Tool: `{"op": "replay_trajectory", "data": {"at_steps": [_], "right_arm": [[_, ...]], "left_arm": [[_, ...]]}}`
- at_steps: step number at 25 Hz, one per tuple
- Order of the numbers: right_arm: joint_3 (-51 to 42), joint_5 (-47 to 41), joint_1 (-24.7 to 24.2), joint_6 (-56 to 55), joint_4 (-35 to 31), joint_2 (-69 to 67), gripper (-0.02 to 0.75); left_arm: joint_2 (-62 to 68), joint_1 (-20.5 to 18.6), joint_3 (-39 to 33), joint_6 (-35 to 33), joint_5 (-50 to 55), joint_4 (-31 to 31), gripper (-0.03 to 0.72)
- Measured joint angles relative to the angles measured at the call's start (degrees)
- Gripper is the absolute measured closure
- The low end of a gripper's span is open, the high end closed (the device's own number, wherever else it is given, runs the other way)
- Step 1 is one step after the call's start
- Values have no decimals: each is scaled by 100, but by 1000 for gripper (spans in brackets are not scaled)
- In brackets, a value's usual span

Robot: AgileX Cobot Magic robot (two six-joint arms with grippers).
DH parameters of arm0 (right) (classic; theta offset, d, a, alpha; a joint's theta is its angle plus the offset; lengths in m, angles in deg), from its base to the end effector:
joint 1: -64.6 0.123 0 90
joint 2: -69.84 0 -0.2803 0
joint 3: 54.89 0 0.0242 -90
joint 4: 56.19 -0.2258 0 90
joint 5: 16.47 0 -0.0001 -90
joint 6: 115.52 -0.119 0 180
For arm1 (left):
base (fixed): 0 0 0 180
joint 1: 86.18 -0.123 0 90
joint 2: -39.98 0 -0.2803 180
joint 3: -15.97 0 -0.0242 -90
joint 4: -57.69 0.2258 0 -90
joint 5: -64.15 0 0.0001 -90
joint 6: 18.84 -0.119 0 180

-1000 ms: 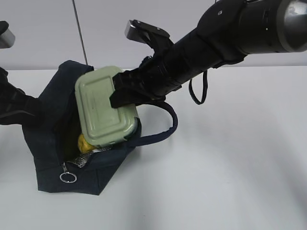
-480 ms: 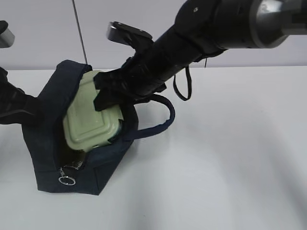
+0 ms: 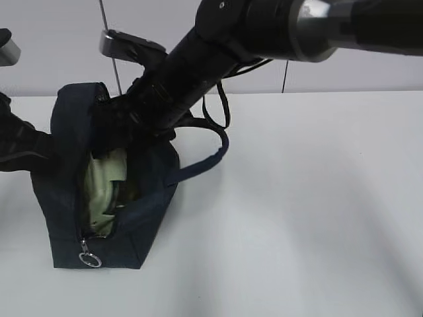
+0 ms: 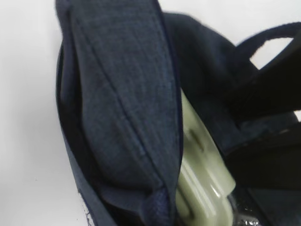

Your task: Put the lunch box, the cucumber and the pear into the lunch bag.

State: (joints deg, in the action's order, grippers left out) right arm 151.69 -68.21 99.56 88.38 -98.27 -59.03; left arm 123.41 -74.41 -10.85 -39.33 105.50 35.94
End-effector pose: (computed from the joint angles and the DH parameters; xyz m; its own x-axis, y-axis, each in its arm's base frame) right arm 0.3401 0.3143 0.2333 -0.7406 -0.4218 -0.5230 -0.6655 0.5678 0.4844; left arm 0.2355 -0.0788 0.2465 -0.8205 0.2369 -0.5203 0.3748 0.9101 -0.1767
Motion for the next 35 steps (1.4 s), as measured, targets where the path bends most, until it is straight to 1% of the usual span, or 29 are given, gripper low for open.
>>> {"op": "replay_trajectory", "data": {"at_steps": [3, 7, 9, 12, 15, 19, 22, 24, 26, 28, 30, 32, 33, 35], "right_arm": [[450, -420, 0, -179, 407, 0, 260], [956, -856, 0, -831, 1499, 23, 258], [1060, -1025, 0, -1166, 2079, 73, 258], [1094, -1243, 0, -1509, 2643, 100, 258], [1094, -1358, 0, -1637, 2840, 59, 258], [1094, -1367, 0, -1716, 2889, -149, 258], [1094, -1367, 0, -1737, 2889, -302, 279], [1094, -1367, 0, -1746, 2878, -397, 316], [1094, -1367, 0, -1750, 2812, -474, 383], [1094, -1346, 0, -1702, 2769, -490, 475], [1094, -1330, 0, -1691, 2759, -490, 605], [1094, -1320, 0, -1673, 2770, -490, 703], [1094, -1307, 0, -1667, 2770, -490, 722], [1094, -1307, 0, -1649, 2770, -424, 732]], "left_arm": [[0, 0, 0, 0, 0, -12, 700], [0, 0, 0, 0, 0, -12, 700], [0, 0, 0, 0, 0, -12, 700], [0, 0, 0, 0, 0, -12, 700], [0, 0, 0, 0, 0, -12, 700], [0, 0, 0, 0, 0, -12, 700], [0, 0, 0, 0, 0, -12, 700], [0, 0, 0, 0, 0, -12, 700], [0, 0, 0, 0, 0, -12, 700], [0, 0, 0, 0, 0, -12, 700], [0, 0, 0, 0, 5, -12, 700], [0, 0, 0, 0, 5, -6, 700], [0, 0, 0, 0, 5, -6, 700], [0, 0, 0, 0, 5, 8, 700]]}}
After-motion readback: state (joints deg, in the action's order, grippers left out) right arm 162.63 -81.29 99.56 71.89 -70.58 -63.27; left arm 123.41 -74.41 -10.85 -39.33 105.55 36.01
